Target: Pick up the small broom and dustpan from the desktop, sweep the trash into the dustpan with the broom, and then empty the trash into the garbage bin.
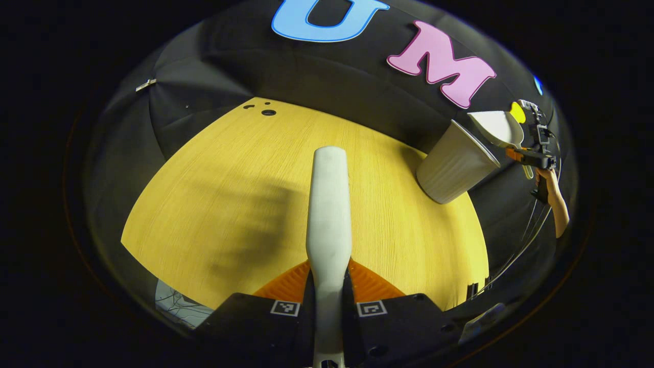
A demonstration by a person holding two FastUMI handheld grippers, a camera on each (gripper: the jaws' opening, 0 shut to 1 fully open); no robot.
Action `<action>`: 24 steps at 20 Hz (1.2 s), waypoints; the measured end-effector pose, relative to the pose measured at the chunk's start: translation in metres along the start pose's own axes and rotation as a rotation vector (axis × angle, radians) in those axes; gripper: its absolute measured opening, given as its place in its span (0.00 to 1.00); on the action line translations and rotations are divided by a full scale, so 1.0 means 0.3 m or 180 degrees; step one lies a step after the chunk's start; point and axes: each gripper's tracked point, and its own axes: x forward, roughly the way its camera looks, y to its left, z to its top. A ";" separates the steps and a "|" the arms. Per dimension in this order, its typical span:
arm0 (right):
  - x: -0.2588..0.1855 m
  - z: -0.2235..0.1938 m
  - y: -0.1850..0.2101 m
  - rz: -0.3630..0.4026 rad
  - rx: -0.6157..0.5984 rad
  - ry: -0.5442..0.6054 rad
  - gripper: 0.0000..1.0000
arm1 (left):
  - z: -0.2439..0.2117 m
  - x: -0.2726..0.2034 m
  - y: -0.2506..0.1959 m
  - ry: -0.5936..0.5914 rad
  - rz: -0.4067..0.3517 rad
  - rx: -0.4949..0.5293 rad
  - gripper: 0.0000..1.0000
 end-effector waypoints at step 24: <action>-0.725 0.127 0.783 0.2125 0.1579 0.0197 0.35 | -0.052 0.011 0.137 -0.0009 0.0222 0.0336 0.24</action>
